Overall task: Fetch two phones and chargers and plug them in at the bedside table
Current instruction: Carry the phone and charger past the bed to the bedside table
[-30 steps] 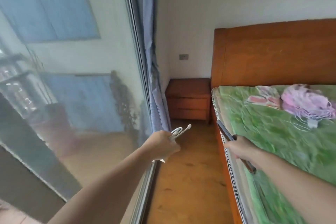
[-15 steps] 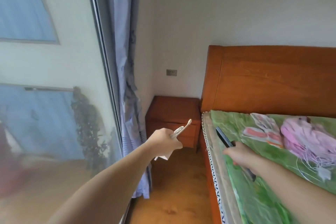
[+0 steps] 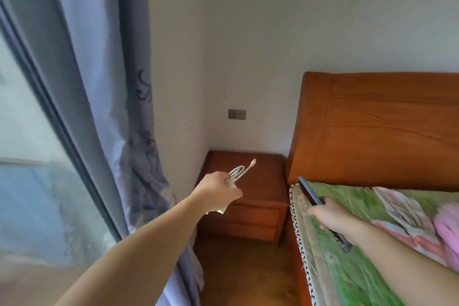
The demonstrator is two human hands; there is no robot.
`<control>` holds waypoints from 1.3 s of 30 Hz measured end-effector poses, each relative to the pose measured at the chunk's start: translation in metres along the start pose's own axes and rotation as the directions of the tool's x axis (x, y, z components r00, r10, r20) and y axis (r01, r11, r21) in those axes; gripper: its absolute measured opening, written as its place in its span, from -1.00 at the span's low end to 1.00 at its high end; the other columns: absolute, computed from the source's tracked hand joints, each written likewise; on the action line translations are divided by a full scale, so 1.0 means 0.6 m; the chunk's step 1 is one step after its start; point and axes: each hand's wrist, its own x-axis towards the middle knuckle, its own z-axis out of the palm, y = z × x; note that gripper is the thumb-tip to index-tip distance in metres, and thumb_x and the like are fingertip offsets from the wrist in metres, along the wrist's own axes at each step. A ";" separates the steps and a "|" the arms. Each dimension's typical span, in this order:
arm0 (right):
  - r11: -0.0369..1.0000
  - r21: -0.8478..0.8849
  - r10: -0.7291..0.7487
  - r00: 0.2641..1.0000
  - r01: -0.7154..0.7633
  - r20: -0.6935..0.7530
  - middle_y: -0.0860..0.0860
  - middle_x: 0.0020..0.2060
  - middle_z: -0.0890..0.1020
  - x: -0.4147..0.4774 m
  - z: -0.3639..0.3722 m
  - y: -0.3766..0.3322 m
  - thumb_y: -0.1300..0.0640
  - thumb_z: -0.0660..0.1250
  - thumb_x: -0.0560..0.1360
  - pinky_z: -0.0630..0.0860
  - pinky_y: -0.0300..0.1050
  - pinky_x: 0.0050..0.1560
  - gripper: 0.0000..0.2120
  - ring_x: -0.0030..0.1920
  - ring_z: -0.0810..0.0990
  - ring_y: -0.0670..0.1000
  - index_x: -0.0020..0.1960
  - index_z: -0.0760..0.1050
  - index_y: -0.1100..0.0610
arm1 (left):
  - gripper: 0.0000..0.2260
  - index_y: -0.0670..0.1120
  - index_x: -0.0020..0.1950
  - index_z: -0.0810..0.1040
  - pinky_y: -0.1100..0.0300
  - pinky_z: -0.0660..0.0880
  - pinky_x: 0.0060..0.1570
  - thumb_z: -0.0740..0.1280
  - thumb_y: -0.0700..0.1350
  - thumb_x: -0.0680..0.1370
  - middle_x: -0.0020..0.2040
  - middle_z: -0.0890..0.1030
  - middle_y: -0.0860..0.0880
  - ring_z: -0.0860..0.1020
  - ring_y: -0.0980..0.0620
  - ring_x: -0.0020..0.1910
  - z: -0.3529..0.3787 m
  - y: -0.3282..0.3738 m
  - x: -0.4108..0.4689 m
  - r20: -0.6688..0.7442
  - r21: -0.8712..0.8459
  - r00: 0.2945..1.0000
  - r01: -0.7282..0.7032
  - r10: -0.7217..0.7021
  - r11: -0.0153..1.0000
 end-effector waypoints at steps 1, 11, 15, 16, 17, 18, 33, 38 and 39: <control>1.000 0.010 -0.017 1.000 0.017 0.009 0.06 -0.21 0.55 0.035 0.000 -0.013 0.11 0.30 0.49 0.41 -0.13 -0.26 -0.79 -0.22 0.53 0.03 0.11 0.44 0.08 | -0.86 0.02 -0.34 0.47 0.36 0.28 -0.58 0.35 0.06 0.26 -0.48 0.47 0.10 0.42 0.16 -0.56 -0.001 -0.002 0.033 -0.001 0.006 1.000 0.002 -0.002 1.000; 0.985 0.166 0.026 0.984 -0.055 0.175 0.10 -0.25 0.48 0.484 0.022 -0.101 0.16 0.33 0.50 0.49 -0.09 -0.22 -0.69 -0.25 0.50 0.05 0.21 0.44 0.20 | -0.79 0.01 -0.36 0.42 0.42 0.27 -0.58 0.43 0.00 0.34 -0.44 0.46 0.09 0.40 0.24 -0.58 -0.003 -0.021 0.384 -0.136 0.022 0.987 0.086 -0.082 0.996; 0.981 0.171 0.053 0.974 -0.092 0.220 0.10 -0.23 0.48 0.615 0.027 -0.140 0.16 0.33 0.51 0.52 -0.06 -0.15 -0.66 -0.21 0.50 0.07 0.26 0.42 0.21 | -0.78 0.00 -0.38 0.41 0.42 0.26 -0.60 0.43 -0.02 0.34 -0.47 0.43 0.10 0.40 0.27 -0.59 0.000 -0.023 0.494 -0.097 0.027 0.987 0.135 -0.132 0.990; 0.983 0.160 0.056 0.973 -0.093 0.224 0.10 -0.23 0.48 0.645 0.027 -0.152 0.16 0.32 0.52 0.53 -0.06 -0.15 -0.67 -0.22 0.50 0.06 0.25 0.42 0.21 | -0.77 0.01 -0.39 0.41 0.43 0.26 -0.60 0.43 -0.02 0.35 -0.48 0.43 0.10 0.40 0.27 -0.59 0.002 -0.025 0.521 -0.095 0.016 0.985 0.143 -0.141 0.990; 0.984 0.149 0.058 0.971 -0.094 0.231 0.10 -0.23 0.49 0.671 0.028 -0.165 0.15 0.31 0.52 0.53 -0.06 -0.17 -0.68 -0.22 0.51 0.06 0.25 0.42 0.20 | -0.77 0.01 -0.40 0.40 0.43 0.26 -0.59 0.44 -0.02 0.35 -0.47 0.42 0.10 0.40 0.28 -0.59 0.005 -0.028 0.547 -0.092 0.014 0.985 0.146 -0.144 0.989; 0.986 0.136 0.060 0.967 -0.096 0.247 0.10 -0.22 0.50 0.692 0.030 -0.178 0.13 0.31 0.53 0.51 -0.07 -0.23 -0.69 -0.23 0.52 0.06 0.24 0.42 0.18 | -0.76 0.01 -0.40 0.41 0.44 0.27 -0.58 0.44 -0.03 0.35 -0.47 0.43 0.09 0.40 0.28 -0.58 0.008 -0.031 0.572 -0.089 0.015 0.984 0.153 -0.151 0.988; 0.968 0.047 0.219 0.920 -0.247 0.325 0.08 -0.22 0.50 0.973 0.164 -0.259 0.12 0.29 0.54 0.44 -0.12 -0.34 -0.62 -0.24 0.54 0.09 0.33 0.38 0.20 | -0.84 -0.03 -0.26 0.52 0.08 0.57 -0.34 0.40 0.03 0.38 -0.34 0.58 0.03 0.58 0.06 -0.38 0.092 -0.164 0.917 0.124 0.027 0.972 0.199 -0.201 0.980; 0.909 0.135 0.316 0.864 -0.394 0.393 0.13 -0.19 0.52 1.049 0.233 -0.240 0.15 0.24 0.59 0.56 0.09 -0.15 -0.59 -0.20 0.54 0.13 0.41 0.30 0.23 | -0.84 -0.01 -0.32 0.48 0.18 0.44 -0.41 0.40 0.01 0.38 -0.36 0.55 0.04 0.57 0.03 -0.38 0.141 -0.213 0.972 0.215 0.104 0.946 0.225 -0.243 0.969; 0.898 0.146 0.327 0.853 -0.414 0.407 0.15 -0.18 0.53 1.064 0.248 -0.232 0.16 0.22 0.61 0.56 0.12 -0.06 -0.59 -0.17 0.55 0.15 0.41 0.29 0.25 | -0.84 -0.02 -0.31 0.49 0.17 0.46 -0.39 0.40 0.01 0.38 -0.35 0.56 0.03 0.57 0.02 -0.36 0.149 -0.221 0.984 0.209 0.114 0.945 0.234 -0.254 0.965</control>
